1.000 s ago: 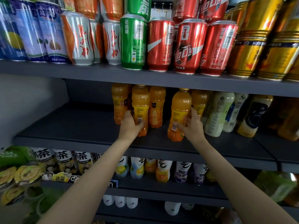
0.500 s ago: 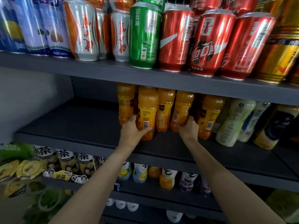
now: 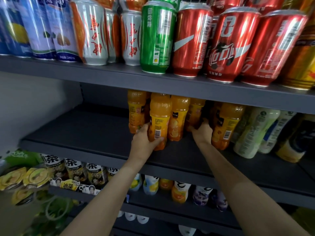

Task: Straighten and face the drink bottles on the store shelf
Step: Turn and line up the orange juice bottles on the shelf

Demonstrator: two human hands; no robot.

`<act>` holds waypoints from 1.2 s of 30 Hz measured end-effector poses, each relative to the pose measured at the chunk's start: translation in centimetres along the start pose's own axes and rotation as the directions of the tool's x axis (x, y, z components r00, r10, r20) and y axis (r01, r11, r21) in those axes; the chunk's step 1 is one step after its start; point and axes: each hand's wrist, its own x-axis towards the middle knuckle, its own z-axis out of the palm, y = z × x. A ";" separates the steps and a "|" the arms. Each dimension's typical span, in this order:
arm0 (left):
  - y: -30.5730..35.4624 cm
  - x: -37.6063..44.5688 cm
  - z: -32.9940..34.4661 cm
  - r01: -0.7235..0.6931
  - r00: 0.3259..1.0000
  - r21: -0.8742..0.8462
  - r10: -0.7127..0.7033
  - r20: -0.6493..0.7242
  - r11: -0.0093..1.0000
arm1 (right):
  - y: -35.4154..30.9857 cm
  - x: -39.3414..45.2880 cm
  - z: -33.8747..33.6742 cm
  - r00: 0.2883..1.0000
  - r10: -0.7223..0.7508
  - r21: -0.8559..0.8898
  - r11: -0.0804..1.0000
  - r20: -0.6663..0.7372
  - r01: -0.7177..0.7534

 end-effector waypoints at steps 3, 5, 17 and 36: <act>0.0 0.1 -0.2 0.009 0.998 -0.011 -0.009 0.068 1.000 | 0.4 -3.4 -1.3 0.984 -0.180 0.120 0.977 0.004 0.179; 0.1 -0.1 -0.2 0.012 0.994 -0.016 -0.010 0.113 1.000 | -0.3 -5.2 -1.9 0.962 -0.199 0.238 0.959 0.187 0.152; 0.4 -2.8 0.4 -0.060 0.970 -0.146 0.092 0.227 0.987 | -3.3 -8.1 -1.0 0.933 -0.295 0.173 0.949 0.207 0.262; 2.7 0.2 4.6 -0.207 0.936 0.139 0.154 0.317 0.968 | -0.3 -2.1 -1.7 0.993 -0.118 0.034 0.992 0.010 0.118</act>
